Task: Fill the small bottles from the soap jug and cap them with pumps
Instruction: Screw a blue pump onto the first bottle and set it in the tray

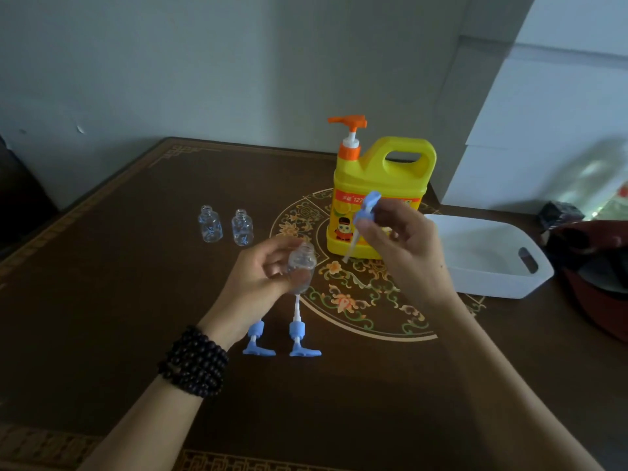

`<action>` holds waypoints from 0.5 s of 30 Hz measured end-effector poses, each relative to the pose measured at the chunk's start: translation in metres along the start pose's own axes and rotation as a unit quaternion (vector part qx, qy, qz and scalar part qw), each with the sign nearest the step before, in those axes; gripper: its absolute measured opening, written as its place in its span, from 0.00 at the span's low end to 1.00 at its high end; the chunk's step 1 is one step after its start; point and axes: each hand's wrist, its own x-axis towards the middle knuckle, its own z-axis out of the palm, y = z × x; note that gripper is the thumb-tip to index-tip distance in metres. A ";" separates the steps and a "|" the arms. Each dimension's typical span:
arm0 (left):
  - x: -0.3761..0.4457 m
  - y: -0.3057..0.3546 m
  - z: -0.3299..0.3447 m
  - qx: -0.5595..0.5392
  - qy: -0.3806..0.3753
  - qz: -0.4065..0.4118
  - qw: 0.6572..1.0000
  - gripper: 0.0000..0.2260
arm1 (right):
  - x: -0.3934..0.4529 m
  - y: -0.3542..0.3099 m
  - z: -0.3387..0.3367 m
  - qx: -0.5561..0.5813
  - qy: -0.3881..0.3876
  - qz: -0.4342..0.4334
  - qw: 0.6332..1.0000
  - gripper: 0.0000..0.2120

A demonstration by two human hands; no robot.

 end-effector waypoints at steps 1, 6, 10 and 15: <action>0.001 0.000 0.002 -0.002 -0.001 -0.001 1.000 0.19 | 0.002 -0.005 0.004 0.078 0.017 0.013 0.997 0.10; 0.004 0.000 0.010 0.003 -0.011 -0.005 1.000 0.18 | 0.007 -0.017 0.020 0.219 0.062 0.022 0.973 0.08; 0.003 0.003 0.011 -0.005 -0.010 -0.007 1.000 0.18 | 0.006 -0.015 0.023 0.156 0.057 0.002 0.986 0.09; 0.003 0.005 0.010 -0.008 -0.007 -0.005 1.000 0.19 | 0.004 -0.012 0.019 0.093 0.042 -0.008 0.995 0.09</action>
